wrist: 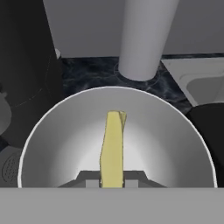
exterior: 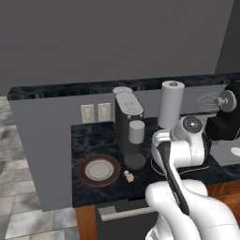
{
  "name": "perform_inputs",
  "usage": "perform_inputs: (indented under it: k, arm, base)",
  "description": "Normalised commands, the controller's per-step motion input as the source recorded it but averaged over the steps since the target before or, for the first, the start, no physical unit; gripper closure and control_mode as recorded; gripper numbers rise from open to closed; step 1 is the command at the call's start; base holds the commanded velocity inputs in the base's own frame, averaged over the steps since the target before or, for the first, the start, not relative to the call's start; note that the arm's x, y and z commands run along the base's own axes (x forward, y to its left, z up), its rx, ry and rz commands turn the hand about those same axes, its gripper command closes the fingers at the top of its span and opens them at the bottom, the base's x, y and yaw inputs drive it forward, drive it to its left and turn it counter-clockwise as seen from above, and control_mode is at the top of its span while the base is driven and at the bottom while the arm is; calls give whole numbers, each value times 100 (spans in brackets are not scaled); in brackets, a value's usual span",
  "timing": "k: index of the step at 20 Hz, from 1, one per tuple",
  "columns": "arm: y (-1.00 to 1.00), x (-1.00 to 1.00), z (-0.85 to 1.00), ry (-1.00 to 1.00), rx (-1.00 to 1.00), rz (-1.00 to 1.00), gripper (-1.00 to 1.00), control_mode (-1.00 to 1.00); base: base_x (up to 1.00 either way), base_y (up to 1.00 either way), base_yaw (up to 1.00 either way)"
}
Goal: Add butter and sugar cubes to the stand mixer bowl and then turn on the stand mixer to begin making frosting.
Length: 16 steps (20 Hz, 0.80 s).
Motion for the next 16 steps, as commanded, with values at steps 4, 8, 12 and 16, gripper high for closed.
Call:
perform_inputs:
  k: [4,8,12,16]
  arm:
    - [0,0,-24,0,0,0,100,-100]
    - [0,0,-16,0,0,0,-100,-100]
    - [0,0,-6,0,0,0,-100,-100]
    - [0,0,0,0,0,0,-100,-100]
  base:
    - [0,0,0]
    - [0,0,0]
    - [0,0,0]
    - [0,0,0]
